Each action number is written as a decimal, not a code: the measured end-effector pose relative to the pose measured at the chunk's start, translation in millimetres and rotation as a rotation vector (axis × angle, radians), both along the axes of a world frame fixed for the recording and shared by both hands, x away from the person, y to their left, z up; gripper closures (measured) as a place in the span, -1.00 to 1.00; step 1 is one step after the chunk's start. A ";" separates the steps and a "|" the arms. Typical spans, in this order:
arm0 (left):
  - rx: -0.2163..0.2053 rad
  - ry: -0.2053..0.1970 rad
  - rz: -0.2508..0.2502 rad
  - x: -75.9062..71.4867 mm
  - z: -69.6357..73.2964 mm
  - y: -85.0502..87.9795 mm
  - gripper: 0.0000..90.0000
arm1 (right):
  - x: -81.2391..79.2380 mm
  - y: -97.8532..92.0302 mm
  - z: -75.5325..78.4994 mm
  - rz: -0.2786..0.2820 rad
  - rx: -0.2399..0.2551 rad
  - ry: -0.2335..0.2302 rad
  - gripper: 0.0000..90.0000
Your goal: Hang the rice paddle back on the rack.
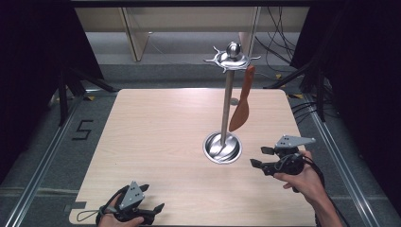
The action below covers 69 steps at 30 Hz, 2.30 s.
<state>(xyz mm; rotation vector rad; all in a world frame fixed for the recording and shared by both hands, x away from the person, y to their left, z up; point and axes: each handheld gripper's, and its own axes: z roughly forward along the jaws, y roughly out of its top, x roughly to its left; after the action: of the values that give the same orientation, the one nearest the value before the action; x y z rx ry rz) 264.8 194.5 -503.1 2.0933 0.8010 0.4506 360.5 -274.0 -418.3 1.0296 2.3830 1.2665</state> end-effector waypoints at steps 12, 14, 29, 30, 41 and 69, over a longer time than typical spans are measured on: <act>0.001 0.000 0.000 -0.1 0.1 0.1 -0.65 | -3.2 0.4 -5.7 -0.008 0.017 0.055 -0.27; 0.001 -0.001 -0.001 -0.1 0.2 0.1 -0.65 | -2.5 -0.7 -6.5 -0.013 0.006 0.034 -0.27; 0.006 -0.002 -0.004 -0.1 0.5 0.7 -0.65 | -3.9 -2.2 -14.1 -0.011 0.002 0.013 -0.28; 0.008 -0.004 -0.005 0.0 0.6 0.9 -0.65 | -6.3 -0.9 -14.6 -0.019 0.015 0.042 -0.28; 0.024 0.004 -0.017 -0.1 1.2 1.7 -0.65 | -14.2 -4.5 -27.9 -0.024 0.027 0.075 -0.36; 0.010 0.018 0.001 -1.8 0.6 0.6 -0.65 | -37.5 -4.3 -45.9 -0.024 0.021 0.124 -0.59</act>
<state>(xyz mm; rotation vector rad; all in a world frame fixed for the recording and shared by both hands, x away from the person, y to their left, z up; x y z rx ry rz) 263.0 195.1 -502.6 2.1087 0.8124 0.4375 323.0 -278.3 -464.2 1.1713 2.4453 1.2558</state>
